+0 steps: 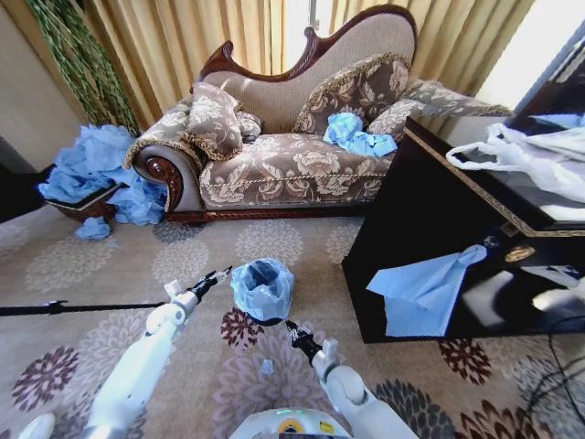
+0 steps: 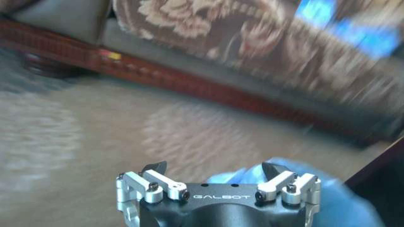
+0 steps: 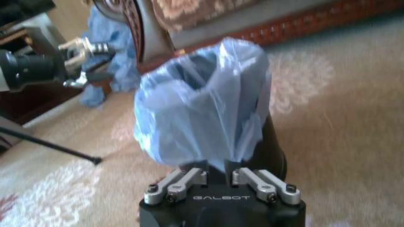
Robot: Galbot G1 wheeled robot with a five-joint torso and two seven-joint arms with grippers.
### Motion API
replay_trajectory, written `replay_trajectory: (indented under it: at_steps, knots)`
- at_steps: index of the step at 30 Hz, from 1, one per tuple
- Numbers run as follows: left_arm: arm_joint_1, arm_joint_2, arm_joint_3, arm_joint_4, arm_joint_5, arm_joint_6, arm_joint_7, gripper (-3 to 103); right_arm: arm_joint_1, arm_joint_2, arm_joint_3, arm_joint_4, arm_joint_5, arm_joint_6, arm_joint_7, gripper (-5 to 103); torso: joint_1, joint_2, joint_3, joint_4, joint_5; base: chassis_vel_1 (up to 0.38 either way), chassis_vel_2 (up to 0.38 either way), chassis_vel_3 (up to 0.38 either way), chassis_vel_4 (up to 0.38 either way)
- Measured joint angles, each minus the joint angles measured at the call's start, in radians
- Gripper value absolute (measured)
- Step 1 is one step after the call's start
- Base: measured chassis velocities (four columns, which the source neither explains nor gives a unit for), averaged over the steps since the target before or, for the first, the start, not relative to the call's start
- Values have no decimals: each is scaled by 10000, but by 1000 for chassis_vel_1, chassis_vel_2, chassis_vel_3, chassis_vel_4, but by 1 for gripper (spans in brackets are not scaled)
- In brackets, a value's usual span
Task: Place a garbage bag over the trash bin.
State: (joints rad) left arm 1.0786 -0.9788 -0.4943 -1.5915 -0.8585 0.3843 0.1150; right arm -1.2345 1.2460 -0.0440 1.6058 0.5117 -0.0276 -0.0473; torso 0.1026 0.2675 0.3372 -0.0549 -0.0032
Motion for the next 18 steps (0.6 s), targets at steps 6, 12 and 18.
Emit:
replay_trajectory:
  at_steps: [6,12,18]
  knots:
    - [41,677,544,-1954,731,1160,-1777,100,-325,-36,141,721,-48,-11,185,41,0,0,0,-2,-3,0,0,0,0]
    - [-540,1238,1387,-3414,874,1867,-2413,94,-705,-87,335,1137,-141,28,278,63,0,0,1,-2,-1,0,0,0,0]
    - [-2089,1174,2713,-3805,-1550,3509,-4798,72,-807,-24,605,1211,-151,82,279,85,1,0,1,5,0,0,0,0,0]
